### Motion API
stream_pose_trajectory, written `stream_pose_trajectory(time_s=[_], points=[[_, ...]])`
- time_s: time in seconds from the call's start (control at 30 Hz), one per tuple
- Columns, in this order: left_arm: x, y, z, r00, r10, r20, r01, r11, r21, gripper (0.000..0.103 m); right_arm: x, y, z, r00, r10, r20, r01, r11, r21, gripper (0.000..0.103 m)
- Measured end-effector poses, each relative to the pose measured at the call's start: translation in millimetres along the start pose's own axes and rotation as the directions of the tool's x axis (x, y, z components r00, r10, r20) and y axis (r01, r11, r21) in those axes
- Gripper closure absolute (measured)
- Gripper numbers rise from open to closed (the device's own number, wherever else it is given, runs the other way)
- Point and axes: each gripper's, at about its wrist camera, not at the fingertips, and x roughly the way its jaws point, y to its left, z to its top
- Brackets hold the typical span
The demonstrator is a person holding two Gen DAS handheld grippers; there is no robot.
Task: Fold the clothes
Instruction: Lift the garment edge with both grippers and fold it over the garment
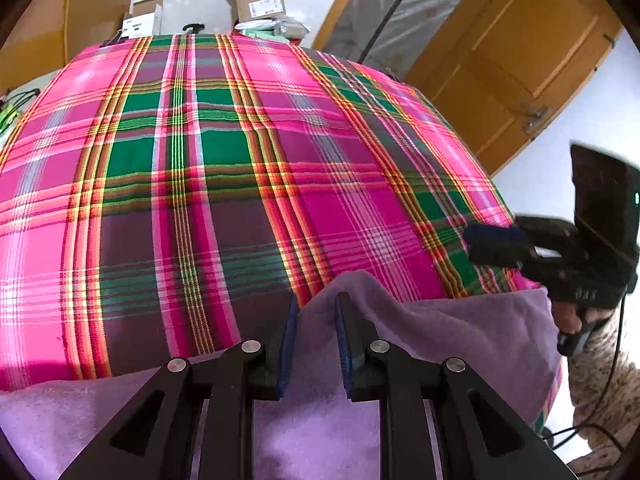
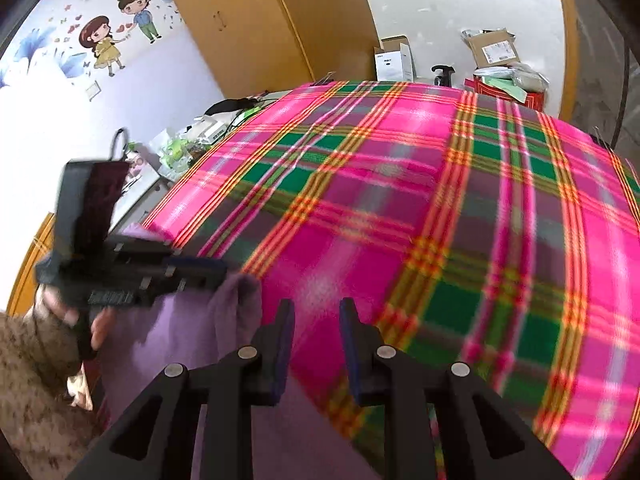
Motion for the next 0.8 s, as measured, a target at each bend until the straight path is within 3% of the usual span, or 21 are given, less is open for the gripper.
stream_pose_trajectory(time_s=[0.3,0.33,0.37,0.47,0.8], points=[[-2,-5,3,1.000,0.005,0.017,-0.005,1.000,-0.002,0.083,16,10,-34,0.994,0.025,-0.105,-0.027,0.999,-0.019,0.080],[-1,-5,3,1.000,0.009,0.016,-0.009,1.000,-0.005,0.083,16,12,-35,0.995,0.016,-0.103,-0.019,0.999,-0.028,0.084],[-1,-5,3,1.000,0.009,0.016,-0.008,1.000,-0.008,0.083,13,15,-36,0.996,0.004,-0.089,-0.007,0.999,-0.040,0.099],[1,-4,2,1.000,0.010,0.015,-0.010,1.000,-0.013,0.083,5,21,-38,0.998,-0.032,-0.050,0.029,0.998,-0.062,0.100],[2,5,-1,0.999,0.041,0.016,-0.040,0.999,-0.036,0.081,11,11,-41,0.989,-0.140,-0.045,0.142,0.989,0.037,0.099]])
